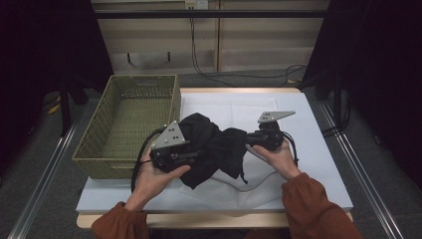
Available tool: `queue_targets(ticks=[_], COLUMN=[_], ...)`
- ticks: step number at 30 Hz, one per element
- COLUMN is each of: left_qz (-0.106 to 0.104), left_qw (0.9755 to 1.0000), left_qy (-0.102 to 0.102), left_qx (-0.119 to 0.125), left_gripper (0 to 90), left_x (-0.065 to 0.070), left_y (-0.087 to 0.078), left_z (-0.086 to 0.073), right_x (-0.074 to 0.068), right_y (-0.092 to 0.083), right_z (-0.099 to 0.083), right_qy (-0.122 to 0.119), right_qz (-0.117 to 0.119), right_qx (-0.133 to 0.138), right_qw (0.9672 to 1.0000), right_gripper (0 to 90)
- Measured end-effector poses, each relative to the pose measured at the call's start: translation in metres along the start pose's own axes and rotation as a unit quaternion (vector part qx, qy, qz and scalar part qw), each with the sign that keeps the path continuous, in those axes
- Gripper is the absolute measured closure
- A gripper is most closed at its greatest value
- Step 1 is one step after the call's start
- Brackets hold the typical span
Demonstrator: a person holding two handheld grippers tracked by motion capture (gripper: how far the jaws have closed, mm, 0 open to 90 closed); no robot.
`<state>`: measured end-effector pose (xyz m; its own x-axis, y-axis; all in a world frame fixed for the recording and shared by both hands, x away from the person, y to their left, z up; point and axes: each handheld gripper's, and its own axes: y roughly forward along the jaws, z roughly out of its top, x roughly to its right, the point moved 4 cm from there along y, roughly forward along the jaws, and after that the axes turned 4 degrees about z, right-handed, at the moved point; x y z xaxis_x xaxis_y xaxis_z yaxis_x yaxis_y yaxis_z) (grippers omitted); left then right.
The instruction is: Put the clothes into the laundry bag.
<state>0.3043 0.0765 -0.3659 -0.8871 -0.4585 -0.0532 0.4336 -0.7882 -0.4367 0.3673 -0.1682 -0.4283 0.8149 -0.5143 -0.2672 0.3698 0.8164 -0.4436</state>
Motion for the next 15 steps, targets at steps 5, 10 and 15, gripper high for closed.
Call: queue_targets(ticks=[5, 10, 15], left_qz=[-0.010, -0.017, -0.016], left_qw=[0.9995, 0.9991, 0.9982], left_qy=[0.005, 0.008, 0.014], left_qx=[-0.029, -0.039, -0.056], left_gripper=[70.9, 70.8, 70.6], left_x=[0.006, 0.008, 0.009], left_y=[0.016, 0.029, 0.045], left_z=[-0.009, -0.009, -0.009], right_x=[0.000, 0.001, 0.001], right_y=[0.002, 0.004, 0.005], right_z=[-0.001, -0.003, -0.004], right_qy=[-0.002, 0.000, 0.000], right_qz=[-0.001, -0.002, -0.002], right_qx=[-0.003, -0.008, -0.008], right_qw=[1.0000, 1.0000, 1.0000], right_gripper=[90.0, 90.0, 90.0])
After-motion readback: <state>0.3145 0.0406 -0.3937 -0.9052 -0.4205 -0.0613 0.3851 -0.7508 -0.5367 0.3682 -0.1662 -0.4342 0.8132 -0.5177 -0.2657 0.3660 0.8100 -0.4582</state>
